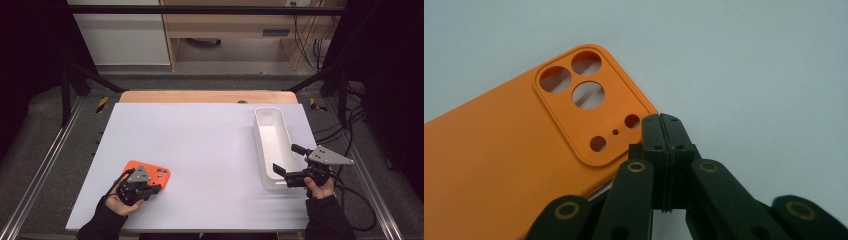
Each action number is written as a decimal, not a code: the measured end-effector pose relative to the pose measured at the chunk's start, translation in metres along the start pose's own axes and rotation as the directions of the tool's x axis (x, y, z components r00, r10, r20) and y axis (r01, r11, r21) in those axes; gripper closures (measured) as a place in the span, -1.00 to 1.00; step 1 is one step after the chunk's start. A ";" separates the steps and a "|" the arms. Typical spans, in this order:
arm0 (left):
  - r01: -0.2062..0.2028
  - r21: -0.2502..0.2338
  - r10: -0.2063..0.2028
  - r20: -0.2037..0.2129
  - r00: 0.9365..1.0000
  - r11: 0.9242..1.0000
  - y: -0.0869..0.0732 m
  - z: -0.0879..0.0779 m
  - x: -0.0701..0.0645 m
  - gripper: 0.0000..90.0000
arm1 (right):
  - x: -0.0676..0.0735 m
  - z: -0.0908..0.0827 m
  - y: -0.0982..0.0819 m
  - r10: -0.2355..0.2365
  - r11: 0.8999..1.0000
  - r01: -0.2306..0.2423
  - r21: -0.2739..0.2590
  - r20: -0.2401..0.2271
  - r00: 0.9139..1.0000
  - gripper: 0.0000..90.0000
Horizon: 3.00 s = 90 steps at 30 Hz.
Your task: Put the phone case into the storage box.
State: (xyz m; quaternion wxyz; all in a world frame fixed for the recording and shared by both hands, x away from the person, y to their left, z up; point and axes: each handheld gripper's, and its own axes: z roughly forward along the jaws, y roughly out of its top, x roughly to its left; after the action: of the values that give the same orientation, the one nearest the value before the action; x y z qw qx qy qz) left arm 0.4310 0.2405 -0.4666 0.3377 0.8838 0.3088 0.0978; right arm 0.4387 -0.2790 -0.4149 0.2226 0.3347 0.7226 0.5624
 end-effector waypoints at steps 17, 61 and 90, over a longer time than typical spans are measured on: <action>0.032 -0.037 -0.034 -0.038 0.999 0.999 0.010 0.013 0.007 0.99 | 0.000 0.000 0.000 0.000 1.000 0.000 0.001 0.002 1.000 -0.99; 0.082 -0.085 -0.093 -0.140 0.986 0.993 0.029 0.032 0.039 1.00 | 0.000 0.001 0.000 0.002 1.000 -0.002 0.005 -0.001 1.000 -0.99; 0.120 -0.113 -0.140 -0.192 0.971 0.986 0.034 0.038 0.059 1.00 | 0.000 0.001 0.000 0.001 1.000 -0.001 0.005 -0.007 1.000 -0.99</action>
State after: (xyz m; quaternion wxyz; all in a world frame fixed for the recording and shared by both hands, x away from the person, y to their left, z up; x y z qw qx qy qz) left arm 0.5082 0.2368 -0.4749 0.3548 0.8293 0.3928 0.1788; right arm 0.4392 -0.2781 -0.4154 0.2189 0.3338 0.7246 0.5618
